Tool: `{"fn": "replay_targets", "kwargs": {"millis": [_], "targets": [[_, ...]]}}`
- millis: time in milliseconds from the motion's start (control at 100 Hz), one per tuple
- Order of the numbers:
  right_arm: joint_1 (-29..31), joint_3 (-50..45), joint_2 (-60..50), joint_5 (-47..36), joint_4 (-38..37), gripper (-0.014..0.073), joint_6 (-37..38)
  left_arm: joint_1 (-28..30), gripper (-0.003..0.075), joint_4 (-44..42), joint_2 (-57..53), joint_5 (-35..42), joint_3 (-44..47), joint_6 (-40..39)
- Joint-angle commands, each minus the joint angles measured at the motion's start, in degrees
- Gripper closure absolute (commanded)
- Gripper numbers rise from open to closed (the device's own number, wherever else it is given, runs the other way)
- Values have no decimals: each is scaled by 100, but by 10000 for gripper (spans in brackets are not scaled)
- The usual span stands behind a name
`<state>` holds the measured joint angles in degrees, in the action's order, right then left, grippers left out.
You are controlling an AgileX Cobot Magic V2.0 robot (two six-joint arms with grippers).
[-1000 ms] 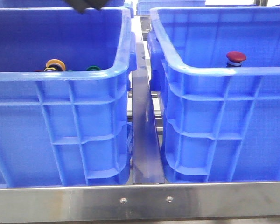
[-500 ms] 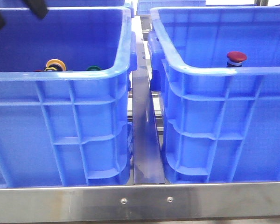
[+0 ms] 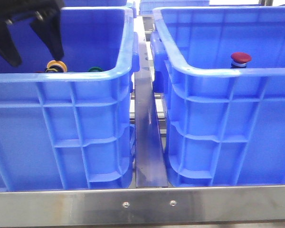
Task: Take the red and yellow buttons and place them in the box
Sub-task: 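Lower the left gripper into the button bin and grasp a yellow button, then lift the yellow button with the left gripper toward the bins' shared edge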
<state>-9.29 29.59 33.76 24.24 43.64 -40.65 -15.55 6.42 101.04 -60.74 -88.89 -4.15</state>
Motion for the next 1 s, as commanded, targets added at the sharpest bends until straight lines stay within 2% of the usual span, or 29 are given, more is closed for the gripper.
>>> {"fn": "replay_targets", "kwargs": {"millis": [0, 250, 470, 540, 690, 810, 900, 990], "targets": [[18, 150, -14, -244, 116, 596, -27, 18, 157, -44, 50, 48, -421, -83], [18, 150, -14, -216, 116, 596, -27, 18, 157, -73, 736, 78, -880, -83], [18, 150, -14, -216, 116, 596, -27, 18, 171, -73, 887, 304, -978, -72], [18, 150, -14, -216, 116, 596, -27, 18, 244, -84, 887, 326, -978, -72], [18, 150, -14, -216, 116, 596, -27, 18, 508, -92, 887, 361, -978, -72], [18, 150, -14, -175, 116, 596, -27, 18, 665, -148, 887, 361, -978, -72], [18, 150, -14, -169, 116, 596, -27, 18, 732, -150, 874, 348, -978, 64], [18, 150, -14, -169, 116, 596, -27, 18, 741, -150, 829, 348, -978, 123]]}}
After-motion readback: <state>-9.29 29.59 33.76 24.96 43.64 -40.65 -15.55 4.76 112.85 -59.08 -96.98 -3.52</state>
